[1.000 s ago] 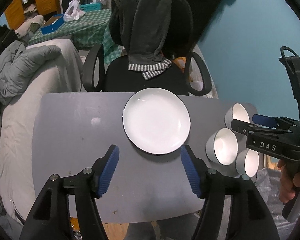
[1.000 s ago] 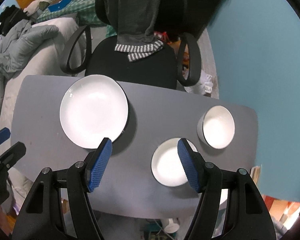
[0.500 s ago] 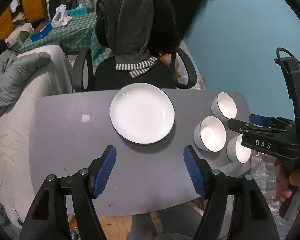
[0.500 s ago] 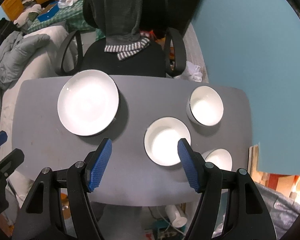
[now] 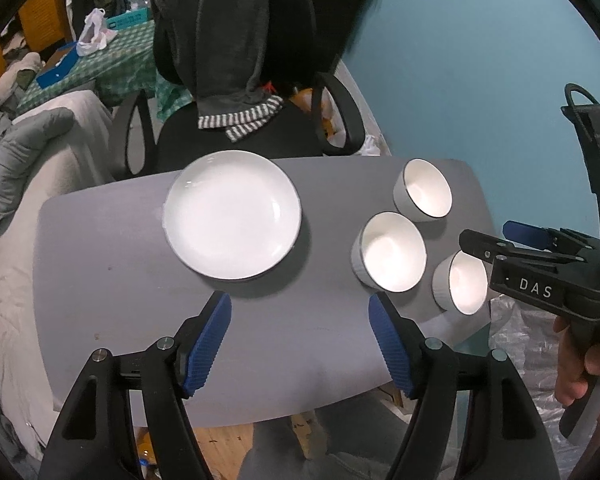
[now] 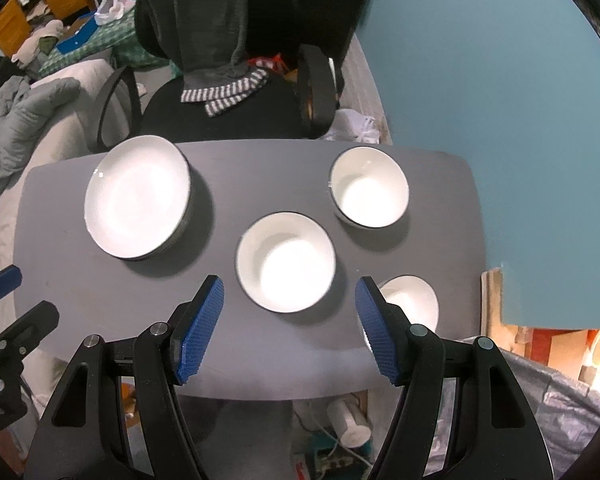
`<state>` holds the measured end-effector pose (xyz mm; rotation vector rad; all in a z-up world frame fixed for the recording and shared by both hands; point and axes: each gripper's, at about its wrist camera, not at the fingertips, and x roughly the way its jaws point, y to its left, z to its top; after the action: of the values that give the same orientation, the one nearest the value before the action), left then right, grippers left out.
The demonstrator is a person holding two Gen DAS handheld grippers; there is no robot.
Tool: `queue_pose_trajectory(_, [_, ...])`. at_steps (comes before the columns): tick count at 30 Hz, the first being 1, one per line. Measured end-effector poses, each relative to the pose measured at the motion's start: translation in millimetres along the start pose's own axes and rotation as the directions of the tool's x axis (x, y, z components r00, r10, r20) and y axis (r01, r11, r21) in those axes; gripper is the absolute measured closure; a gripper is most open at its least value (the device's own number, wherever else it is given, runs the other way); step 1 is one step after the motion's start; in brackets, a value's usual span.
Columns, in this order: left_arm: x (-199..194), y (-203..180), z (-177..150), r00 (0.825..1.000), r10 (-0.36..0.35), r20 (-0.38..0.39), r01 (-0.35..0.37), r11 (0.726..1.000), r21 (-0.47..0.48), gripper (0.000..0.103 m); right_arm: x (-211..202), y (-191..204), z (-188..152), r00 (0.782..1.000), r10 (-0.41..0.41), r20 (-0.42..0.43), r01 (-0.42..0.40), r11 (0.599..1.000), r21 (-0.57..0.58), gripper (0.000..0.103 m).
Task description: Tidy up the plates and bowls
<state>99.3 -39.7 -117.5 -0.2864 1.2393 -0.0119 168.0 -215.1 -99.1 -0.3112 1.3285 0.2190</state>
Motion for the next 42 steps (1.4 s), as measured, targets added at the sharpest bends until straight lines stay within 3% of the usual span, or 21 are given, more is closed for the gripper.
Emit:
queue_pose_trajectory(13, [42.6,-47.9,19.6,0.999,0.005,-0.052,-0.006,1.0,-0.023,0.03,31.7,-63.1,3.3,0.998,0.017,-0.052,-0.017,1.0,-0.012,0.036])
queue_pose_trajectory(22, [76.7,-62.5,26.6,0.995,0.02,-0.093,-0.026,0.997,-0.069,0.03,68.1,-91.4,3.0,0.992,0.076,-0.096,-0.078,0.997,-0.024,0.036])
queue_pose_trajectory(42, [148.0,-66.1,26.8,0.979,0.021,-0.201,-0.044,0.993,-0.108,0.03,140.5,-90.5,9.3,0.975,0.165,-0.15,-0.172,0.984,-0.039,0.036])
